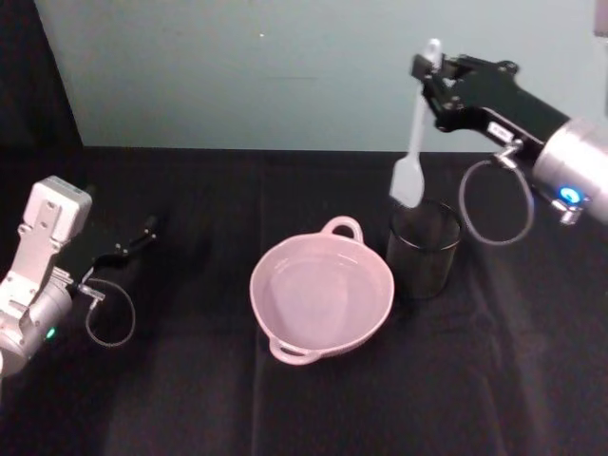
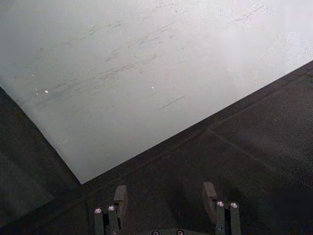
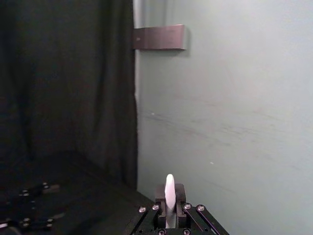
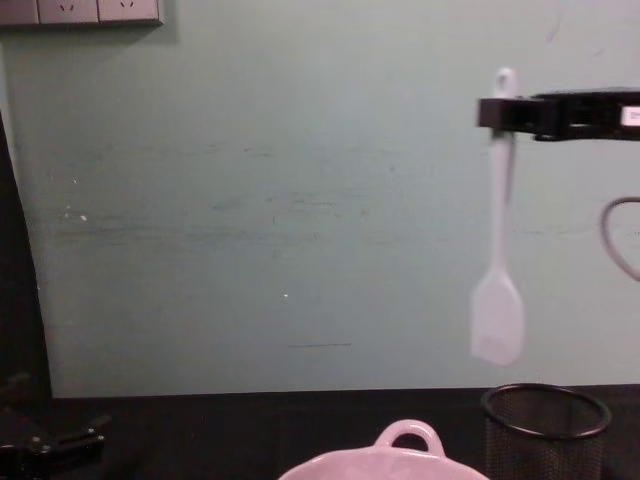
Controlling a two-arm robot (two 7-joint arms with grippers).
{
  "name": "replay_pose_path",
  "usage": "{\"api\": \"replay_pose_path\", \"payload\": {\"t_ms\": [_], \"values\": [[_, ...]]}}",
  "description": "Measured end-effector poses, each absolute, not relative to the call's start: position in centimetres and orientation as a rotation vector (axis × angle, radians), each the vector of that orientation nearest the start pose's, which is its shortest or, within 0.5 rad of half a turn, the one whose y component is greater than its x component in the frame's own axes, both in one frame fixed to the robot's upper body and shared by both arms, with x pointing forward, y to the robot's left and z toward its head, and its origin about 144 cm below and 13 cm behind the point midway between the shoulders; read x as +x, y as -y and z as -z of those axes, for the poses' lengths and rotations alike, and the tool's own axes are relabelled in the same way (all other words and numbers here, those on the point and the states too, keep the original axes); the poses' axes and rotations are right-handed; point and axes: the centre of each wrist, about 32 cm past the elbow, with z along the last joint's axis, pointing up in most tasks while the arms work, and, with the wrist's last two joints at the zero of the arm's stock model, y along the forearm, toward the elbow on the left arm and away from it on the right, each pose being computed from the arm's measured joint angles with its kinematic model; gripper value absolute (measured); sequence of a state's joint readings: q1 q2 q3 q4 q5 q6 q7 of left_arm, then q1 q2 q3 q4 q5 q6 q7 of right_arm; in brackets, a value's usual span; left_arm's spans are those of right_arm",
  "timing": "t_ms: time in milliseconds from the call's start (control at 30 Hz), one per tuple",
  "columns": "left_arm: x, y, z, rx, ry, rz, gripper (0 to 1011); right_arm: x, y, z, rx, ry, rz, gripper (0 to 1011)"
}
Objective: Use the one hand to pick up the spoon and stir the clear water in the bowl.
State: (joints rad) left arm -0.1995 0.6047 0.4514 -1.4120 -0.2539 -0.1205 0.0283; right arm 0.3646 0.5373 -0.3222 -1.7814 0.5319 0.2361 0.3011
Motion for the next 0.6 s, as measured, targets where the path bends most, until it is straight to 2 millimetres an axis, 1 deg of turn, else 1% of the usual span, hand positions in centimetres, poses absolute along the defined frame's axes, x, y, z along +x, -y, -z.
{"api": "replay_pose_path", "payload": {"t_ms": [100, 167, 333, 433, 467, 567, 600], "values": [[48.9, -31.0, -114.0, 0.304, 0.285, -1.248, 1011, 51.0, 25.1, -131.3, 0.013, 0.168, 0.865, 118], [48.9, -31.0, -114.0, 0.304, 0.285, -1.248, 1011, 51.1, 24.2, -131.0, 0.008, 0.162, 0.836, 118], [48.9, -31.0, -114.0, 0.304, 0.285, -1.248, 1011, 51.4, 22.4, -129.9, -0.007, 0.141, 0.784, 118], [48.9, -31.0, -114.0, 0.305, 0.285, -1.248, 1011, 51.5, 21.2, -128.7, -0.026, 0.138, 0.757, 118], [48.9, -31.0, -114.0, 0.304, 0.285, -1.248, 1011, 51.4, 20.7, -127.9, -0.035, 0.135, 0.744, 118], [48.9, -31.0, -114.0, 0.304, 0.285, -1.248, 1011, 51.2, 19.8, -126.3, -0.047, 0.123, 0.729, 118], [48.9, -31.0, -114.0, 0.304, 0.285, -1.248, 1011, 51.1, 19.5, -125.5, -0.048, 0.116, 0.722, 118]]}}
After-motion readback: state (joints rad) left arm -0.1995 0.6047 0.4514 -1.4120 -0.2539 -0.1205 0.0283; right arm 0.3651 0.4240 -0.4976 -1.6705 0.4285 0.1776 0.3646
